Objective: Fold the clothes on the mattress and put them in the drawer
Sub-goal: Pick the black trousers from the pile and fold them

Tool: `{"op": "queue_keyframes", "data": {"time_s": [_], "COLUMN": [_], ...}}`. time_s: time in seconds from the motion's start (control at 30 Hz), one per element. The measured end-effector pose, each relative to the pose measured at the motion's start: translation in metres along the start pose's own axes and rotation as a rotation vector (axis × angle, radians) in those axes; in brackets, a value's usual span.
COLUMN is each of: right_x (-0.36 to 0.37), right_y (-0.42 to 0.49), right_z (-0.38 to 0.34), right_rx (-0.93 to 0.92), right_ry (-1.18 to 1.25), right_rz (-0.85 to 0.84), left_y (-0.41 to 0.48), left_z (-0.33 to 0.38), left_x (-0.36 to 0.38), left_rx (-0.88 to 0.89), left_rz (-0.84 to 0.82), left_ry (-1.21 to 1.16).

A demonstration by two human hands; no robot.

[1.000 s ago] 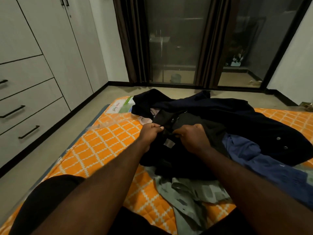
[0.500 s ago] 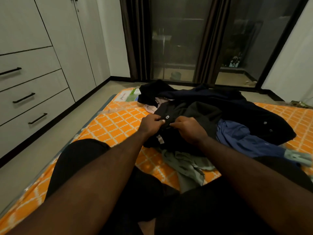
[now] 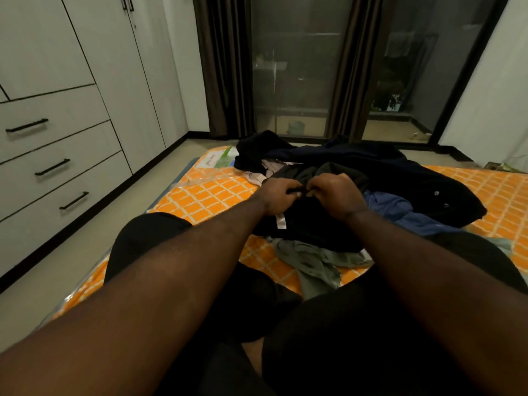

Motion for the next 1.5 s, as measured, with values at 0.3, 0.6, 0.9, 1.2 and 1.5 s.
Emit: {"op": "queue_keyframes", "data": {"time_s": [0.3, 0.6, 0.9, 1.2, 1.5], "right_x": [0.011, 0.028, 0.083, 0.126, 0.157], "right_y": [0.013, 0.056, 0.079, 0.074, 0.061], "right_z": [-0.013, -0.012, 0.032, 0.047, 0.02], "right_rx": [-0.006, -0.063, 0.131, 0.207, 0.151], "right_ry": [0.015, 0.082, 0.284, 0.172, 0.203], "right_rz": [-0.013, -0.019, -0.009, 0.043, -0.153], "left_y": [0.0, 0.028, 0.069, 0.092, 0.085], "left_z": [-0.01, -0.048, -0.085, -0.111, -0.154], "left_x": [-0.003, -0.024, -0.014, 0.0, 0.003], "left_rx": [0.007, 0.089, 0.16, 0.164, 0.017], "left_rz": [0.093, 0.084, 0.099, 0.049, -0.282], "left_ry": [-0.067, -0.082, -0.046, 0.09, 0.126]}}
Point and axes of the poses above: each hand's wrist, its own y-axis towards the middle knuckle, its own x-axis out of the palm, z = x × y, the point moved 4 cm from there along y, towards the middle knuckle, and after that the axes turned 2 degrees about z, right-handed, at the moved point
